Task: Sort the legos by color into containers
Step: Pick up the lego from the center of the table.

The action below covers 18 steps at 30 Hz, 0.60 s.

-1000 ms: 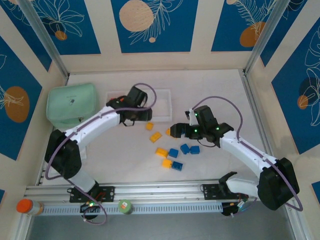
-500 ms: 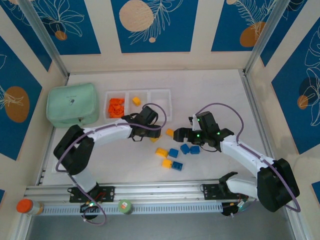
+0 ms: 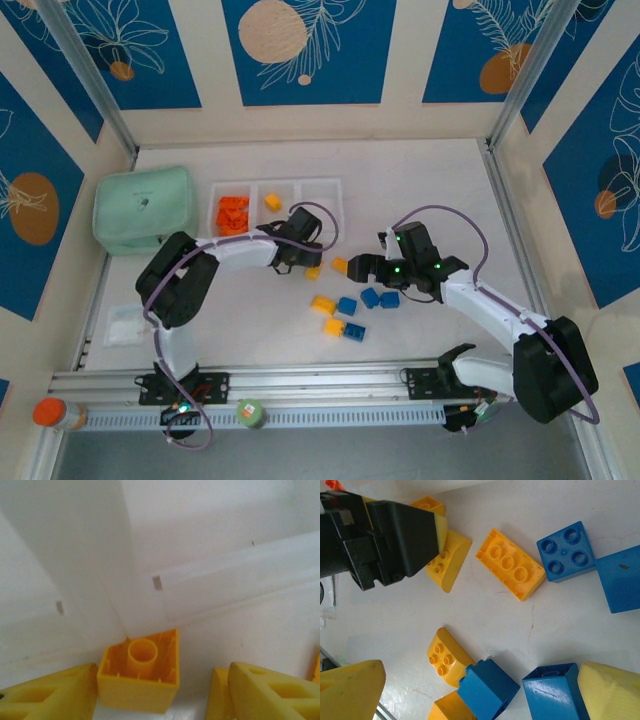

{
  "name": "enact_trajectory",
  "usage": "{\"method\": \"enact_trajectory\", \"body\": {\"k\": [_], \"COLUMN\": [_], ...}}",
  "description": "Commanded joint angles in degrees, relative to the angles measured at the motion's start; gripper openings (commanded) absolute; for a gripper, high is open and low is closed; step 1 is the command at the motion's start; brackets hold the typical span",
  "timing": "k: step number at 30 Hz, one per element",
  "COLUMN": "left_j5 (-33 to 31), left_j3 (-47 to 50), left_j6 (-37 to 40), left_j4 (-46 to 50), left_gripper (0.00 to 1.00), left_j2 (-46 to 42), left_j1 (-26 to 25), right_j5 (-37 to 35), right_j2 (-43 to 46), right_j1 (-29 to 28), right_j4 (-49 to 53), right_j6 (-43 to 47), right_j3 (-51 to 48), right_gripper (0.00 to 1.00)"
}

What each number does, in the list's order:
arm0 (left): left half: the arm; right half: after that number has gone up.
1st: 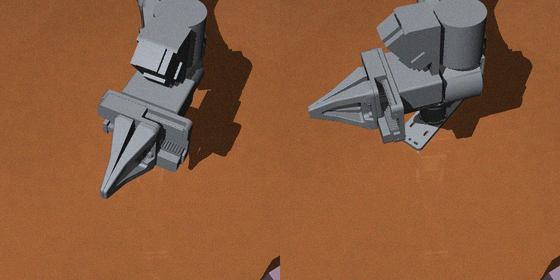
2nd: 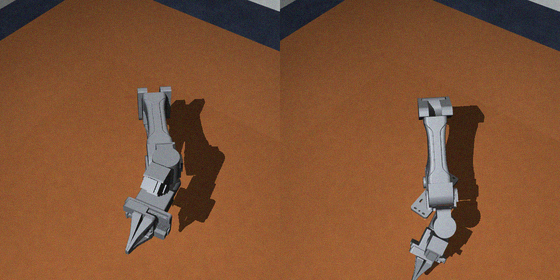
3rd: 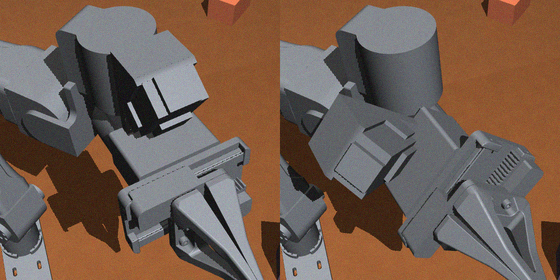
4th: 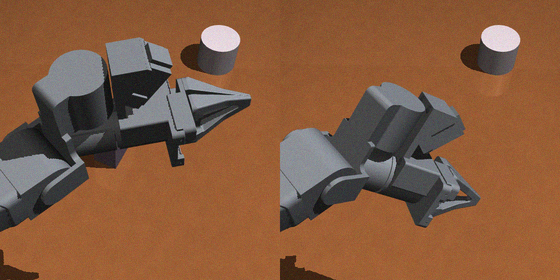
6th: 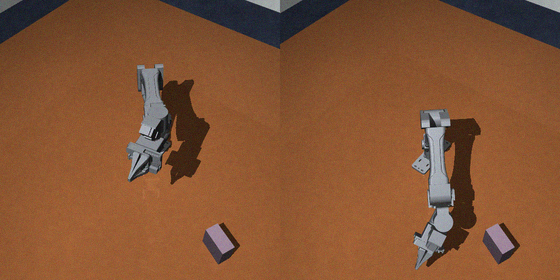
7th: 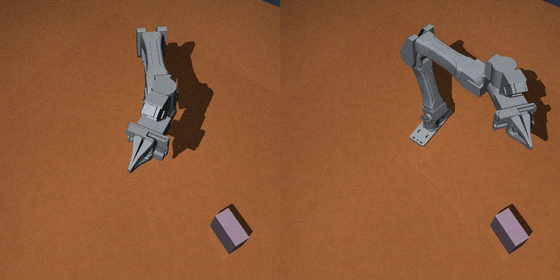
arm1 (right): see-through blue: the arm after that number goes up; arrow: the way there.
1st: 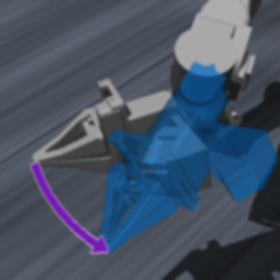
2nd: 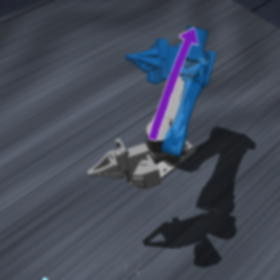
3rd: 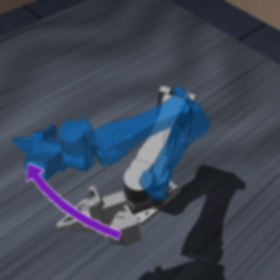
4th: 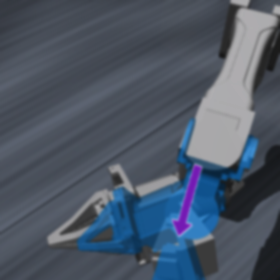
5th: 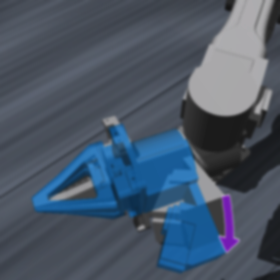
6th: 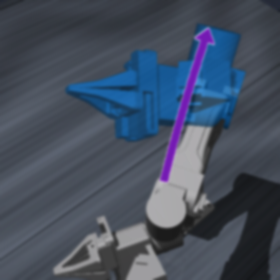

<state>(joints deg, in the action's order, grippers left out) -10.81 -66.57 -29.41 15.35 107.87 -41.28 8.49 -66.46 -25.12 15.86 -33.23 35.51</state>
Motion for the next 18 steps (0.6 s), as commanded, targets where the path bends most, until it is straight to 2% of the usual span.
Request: {"method": "enact_trajectory", "body": {"k": [1,10,14,18], "left_j5": [-2.10,0.47,0.65,2.17], "left_j3": [-1.81,0.53,2.05,3.93], "left_j6": [1.06,1.56,1.29,0.81], "left_j4": [-0.03,-2.01,-1.64,-1.22], "left_gripper": [0.65,0.40,0.32,0.29], "left_j2": [1.84,1.34,-0.21,-3.30], "left_j1": [1.17,1.38,1.39,1.29], "right_j5": [1.95,2.30,2.42,2.94], "right_j2": [-0.60,-0.82,-1.04,-1.05], "right_j1": [0.38,0.60,0.60,0.54], "right_j4": [-0.12,-0.21,-0.34,0.19], "right_j6": [0.41,0.27,0.02,-0.06], "right_j3": [1.11,1.21,1.25,1.94], "right_gripper": [0.99,0.99,0.99,0.99]}}
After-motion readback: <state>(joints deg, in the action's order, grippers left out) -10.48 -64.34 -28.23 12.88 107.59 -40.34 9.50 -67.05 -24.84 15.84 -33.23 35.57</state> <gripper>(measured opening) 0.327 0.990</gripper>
